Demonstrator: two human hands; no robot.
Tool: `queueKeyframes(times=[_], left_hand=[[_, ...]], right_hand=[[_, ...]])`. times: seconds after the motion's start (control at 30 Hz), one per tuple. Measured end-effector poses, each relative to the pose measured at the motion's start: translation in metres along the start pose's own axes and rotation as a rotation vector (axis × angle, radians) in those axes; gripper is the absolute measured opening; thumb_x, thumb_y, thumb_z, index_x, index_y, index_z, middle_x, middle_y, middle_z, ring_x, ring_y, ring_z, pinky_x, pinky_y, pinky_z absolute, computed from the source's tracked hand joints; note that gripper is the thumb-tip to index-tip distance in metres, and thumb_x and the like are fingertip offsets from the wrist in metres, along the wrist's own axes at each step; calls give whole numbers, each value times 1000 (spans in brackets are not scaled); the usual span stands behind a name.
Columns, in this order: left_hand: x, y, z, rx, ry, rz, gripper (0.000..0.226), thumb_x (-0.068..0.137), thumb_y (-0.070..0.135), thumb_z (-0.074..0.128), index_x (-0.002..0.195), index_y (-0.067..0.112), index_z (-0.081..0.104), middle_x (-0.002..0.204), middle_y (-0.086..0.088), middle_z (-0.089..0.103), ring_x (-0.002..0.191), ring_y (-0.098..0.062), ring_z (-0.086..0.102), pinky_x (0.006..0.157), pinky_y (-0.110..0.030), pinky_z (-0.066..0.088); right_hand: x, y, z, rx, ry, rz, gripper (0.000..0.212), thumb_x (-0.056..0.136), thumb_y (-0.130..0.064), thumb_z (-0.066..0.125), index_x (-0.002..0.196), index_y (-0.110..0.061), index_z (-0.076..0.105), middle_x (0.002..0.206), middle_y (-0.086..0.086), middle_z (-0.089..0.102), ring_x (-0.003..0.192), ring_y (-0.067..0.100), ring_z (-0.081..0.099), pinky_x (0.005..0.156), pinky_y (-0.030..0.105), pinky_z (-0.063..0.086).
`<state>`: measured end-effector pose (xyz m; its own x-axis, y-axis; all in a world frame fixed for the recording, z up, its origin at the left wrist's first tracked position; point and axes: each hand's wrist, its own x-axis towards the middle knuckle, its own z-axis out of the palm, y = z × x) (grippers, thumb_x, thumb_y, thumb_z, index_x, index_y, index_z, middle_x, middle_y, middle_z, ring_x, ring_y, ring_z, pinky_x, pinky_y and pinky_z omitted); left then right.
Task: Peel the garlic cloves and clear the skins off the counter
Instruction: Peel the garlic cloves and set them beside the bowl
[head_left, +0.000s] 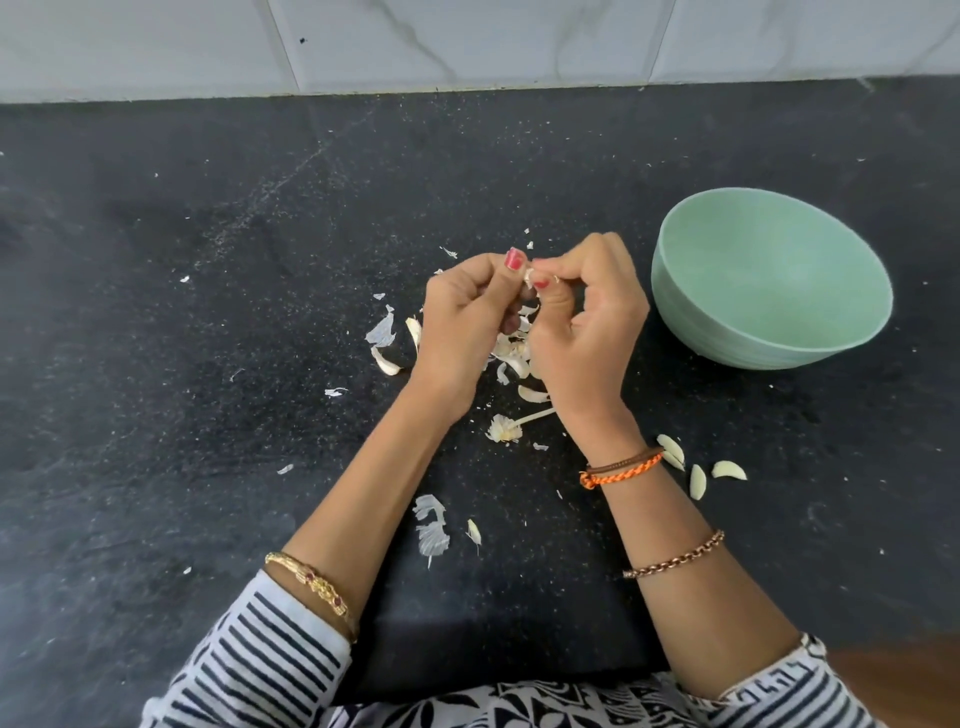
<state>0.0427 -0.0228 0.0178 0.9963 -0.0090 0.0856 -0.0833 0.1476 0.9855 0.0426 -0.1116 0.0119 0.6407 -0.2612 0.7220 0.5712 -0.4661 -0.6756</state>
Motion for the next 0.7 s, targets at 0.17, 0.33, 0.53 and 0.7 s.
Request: queueKeyframes(times=[0.17, 0.33, 0.53, 0.7], left_hand=[[1, 3, 0, -15, 28, -32, 38, 97, 19, 48, 63, 4, 56, 51, 9, 48, 52, -6, 41, 48, -17, 36], [3, 9, -1, -134, -11, -214, 56, 92, 8, 52, 37, 18, 50, 41, 7, 39, 40, -4, 34, 36, -13, 25], [3, 11, 1, -178, 41, -210, 49, 91, 8, 54, 43, 14, 53, 42, 7, 44, 39, -2, 36, 35, -12, 26], [-3, 0, 5, 21, 105, 58, 24, 91, 8, 56, 69, 10, 63, 52, 9, 59, 47, -3, 46, 46, -15, 40]], right_hand=[[-1, 0, 2, 103, -12, 90, 14, 80, 7, 53, 69, -1, 58, 70, -6, 50, 66, 5, 49, 61, 16, 42], [1, 0, -3, -78, -43, -213, 22, 80, 8, 47, 62, 4, 60, 61, 15, 47, 61, 8, 41, 59, 7, 31], [-2, -4, 5, -178, 56, -155, 22, 80, 5, 43, 63, 3, 57, 65, 14, 49, 62, 13, 44, 56, 17, 35], [3, -14, 1, 154, 43, 443, 20, 84, 8, 51, 76, -10, 54, 73, -9, 54, 64, -4, 54, 62, 11, 43]])
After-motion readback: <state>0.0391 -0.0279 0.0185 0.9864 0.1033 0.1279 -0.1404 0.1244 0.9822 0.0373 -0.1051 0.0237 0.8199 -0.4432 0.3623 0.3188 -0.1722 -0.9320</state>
